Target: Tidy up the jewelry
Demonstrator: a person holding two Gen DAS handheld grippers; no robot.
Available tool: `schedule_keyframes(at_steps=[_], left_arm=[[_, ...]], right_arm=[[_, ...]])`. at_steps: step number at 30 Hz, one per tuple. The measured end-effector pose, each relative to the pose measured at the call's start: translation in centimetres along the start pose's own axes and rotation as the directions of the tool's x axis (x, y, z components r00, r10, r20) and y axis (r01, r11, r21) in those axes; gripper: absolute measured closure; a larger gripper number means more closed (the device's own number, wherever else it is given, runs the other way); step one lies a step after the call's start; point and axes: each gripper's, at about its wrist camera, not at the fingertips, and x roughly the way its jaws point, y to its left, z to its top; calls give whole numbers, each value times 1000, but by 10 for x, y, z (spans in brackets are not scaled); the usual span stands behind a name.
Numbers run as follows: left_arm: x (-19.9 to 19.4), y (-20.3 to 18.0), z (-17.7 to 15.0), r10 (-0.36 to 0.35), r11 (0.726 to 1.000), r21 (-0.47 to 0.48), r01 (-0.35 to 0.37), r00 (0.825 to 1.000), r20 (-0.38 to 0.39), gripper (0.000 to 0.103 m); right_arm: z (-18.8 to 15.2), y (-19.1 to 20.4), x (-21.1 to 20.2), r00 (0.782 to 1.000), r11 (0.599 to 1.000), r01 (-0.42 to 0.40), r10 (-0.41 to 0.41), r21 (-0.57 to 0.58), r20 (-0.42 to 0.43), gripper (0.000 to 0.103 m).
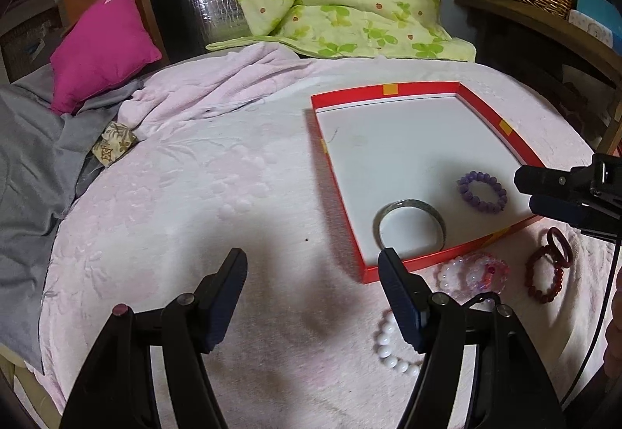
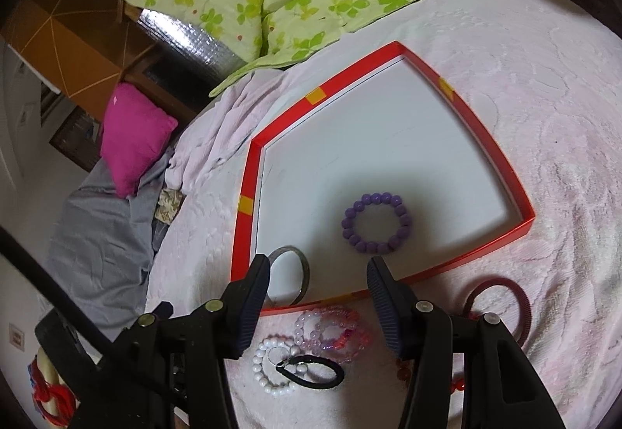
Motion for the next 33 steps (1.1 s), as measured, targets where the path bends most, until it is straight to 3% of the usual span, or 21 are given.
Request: schedule_keyframes(at_steps=[19, 28, 33], left_arm=[[-10, 17, -6, 23, 1000, -2, -23, 1000, 9, 32], [-10, 15, -7, 31, 1000, 4, -31, 1000, 3, 32], [-7, 15, -10, 23, 1000, -14, -23, 1000, -16, 32]], right_arm=[[-15, 29, 14, 999, 992, 12, -18, -126, -47, 47], [-16, 21, 3, 998, 983, 46, -51, -177, -27, 47], [-13, 2, -17, 998, 988, 56, -56, -145, 7, 47]])
